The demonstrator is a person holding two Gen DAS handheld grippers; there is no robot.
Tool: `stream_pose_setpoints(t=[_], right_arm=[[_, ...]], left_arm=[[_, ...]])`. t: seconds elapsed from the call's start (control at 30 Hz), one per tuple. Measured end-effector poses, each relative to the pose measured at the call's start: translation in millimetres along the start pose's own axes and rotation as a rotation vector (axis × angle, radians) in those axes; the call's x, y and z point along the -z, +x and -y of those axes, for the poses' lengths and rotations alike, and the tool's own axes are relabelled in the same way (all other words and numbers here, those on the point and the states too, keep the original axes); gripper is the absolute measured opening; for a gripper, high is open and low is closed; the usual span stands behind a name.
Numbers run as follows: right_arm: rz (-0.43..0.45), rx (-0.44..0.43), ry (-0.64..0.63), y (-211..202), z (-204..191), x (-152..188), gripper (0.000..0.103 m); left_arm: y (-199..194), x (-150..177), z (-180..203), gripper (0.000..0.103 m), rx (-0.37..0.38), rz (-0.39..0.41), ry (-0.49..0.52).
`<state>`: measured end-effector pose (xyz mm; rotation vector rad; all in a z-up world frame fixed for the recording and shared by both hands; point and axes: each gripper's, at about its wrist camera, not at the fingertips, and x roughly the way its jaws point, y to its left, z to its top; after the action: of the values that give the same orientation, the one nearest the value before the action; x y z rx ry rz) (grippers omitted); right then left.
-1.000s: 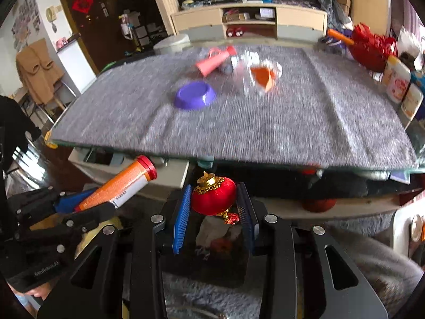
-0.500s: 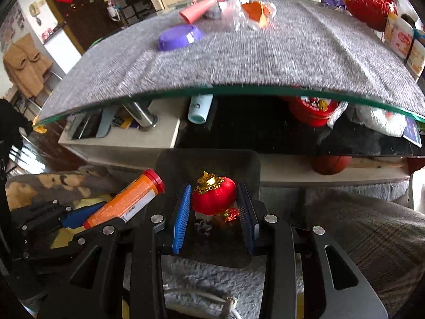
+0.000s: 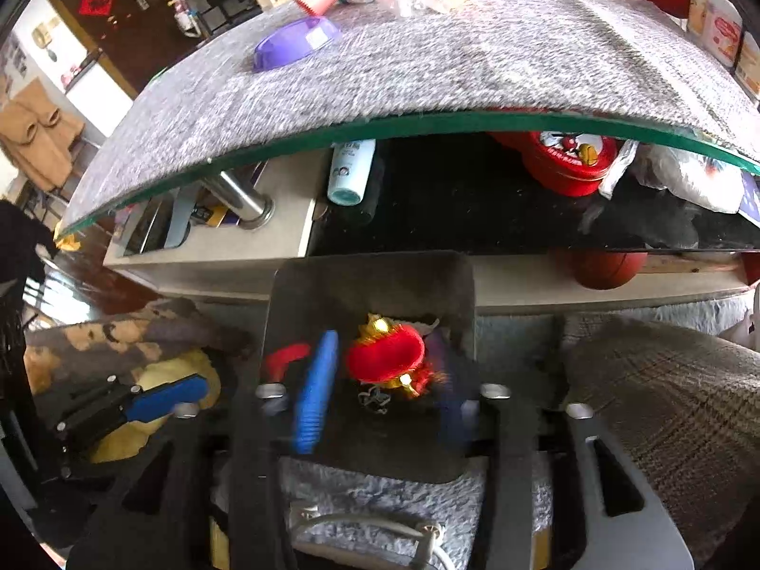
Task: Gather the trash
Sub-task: 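Open both tools to release the items and raise them above the table, then grasp the purple lid with the left tool while the right tool grasps the clear plastic bag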
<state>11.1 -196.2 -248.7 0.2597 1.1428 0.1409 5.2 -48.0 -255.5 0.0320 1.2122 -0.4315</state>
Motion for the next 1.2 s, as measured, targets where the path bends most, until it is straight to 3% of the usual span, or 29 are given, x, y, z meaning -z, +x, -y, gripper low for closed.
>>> stream_pose_setpoints(t=[0.13, 0.27, 0.63, 0.93, 1.2], right_arm=[[0.02, -0.004, 0.011, -8, 2, -7, 0.063], [0.058, 0.01, 0.009, -21, 3, -17, 0.078], [0.183, 0.037, -0.029, -70, 5, -72, 0.079], [0.242, 0.072, -0.093, -85, 2, -128, 0.079], [0.244, 0.064, -0.113, -70, 2, -170, 0.078]], left_arm=[[-7, -5, -1, 0.046, -0.009, 0.015, -0.007], [-17, -12, 0, 0.058, -0.02, 0.036, -0.006], [-65, -62, 6, 0.079, -0.083, 0.133, 0.03], [-88, -126, -1, 0.083, -0.112, 0.159, 0.031], [-69, -183, -11, 0.084, -0.159, 0.17, 0.029]])
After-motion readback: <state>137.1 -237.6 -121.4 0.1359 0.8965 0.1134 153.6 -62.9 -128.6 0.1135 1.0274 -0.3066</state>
